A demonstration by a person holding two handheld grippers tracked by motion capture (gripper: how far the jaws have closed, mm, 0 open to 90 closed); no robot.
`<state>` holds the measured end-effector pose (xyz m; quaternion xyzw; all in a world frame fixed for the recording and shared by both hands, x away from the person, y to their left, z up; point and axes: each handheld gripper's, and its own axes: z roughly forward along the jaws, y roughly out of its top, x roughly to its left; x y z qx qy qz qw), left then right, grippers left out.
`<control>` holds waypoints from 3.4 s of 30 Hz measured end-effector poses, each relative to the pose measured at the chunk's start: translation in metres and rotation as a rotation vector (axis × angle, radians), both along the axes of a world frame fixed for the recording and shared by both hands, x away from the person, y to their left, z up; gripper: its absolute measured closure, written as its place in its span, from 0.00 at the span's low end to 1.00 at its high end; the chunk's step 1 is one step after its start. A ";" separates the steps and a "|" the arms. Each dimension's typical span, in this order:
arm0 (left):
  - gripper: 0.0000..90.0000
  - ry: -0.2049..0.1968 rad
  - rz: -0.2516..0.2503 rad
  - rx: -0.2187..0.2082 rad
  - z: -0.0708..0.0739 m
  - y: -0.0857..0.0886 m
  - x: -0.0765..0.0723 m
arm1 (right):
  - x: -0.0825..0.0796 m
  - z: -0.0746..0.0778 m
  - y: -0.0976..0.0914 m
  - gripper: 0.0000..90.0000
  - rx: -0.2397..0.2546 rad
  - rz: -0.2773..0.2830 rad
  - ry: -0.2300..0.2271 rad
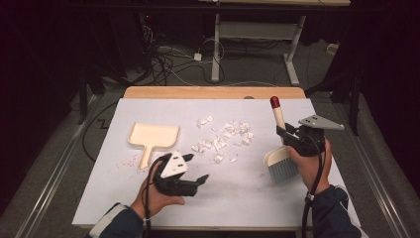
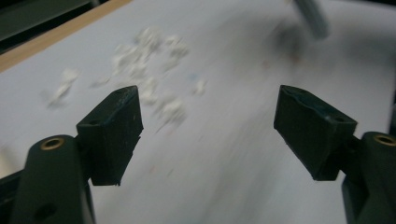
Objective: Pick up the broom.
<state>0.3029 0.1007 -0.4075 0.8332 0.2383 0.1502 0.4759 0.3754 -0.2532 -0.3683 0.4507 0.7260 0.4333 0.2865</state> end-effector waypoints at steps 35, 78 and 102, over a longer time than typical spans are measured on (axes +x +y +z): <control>0.74 0.031 -0.186 -0.061 0.009 -0.064 0.024 | -0.065 0.032 0.041 0.60 0.051 0.464 -0.145; 0.26 -0.118 -0.032 0.088 0.011 0.014 0.020 | -0.044 -0.017 0.051 0.75 -0.202 0.796 0.088; 0.25 -0.129 0.250 0.189 -0.041 0.124 -0.023 | -0.024 -0.010 0.027 0.75 -0.177 0.506 0.048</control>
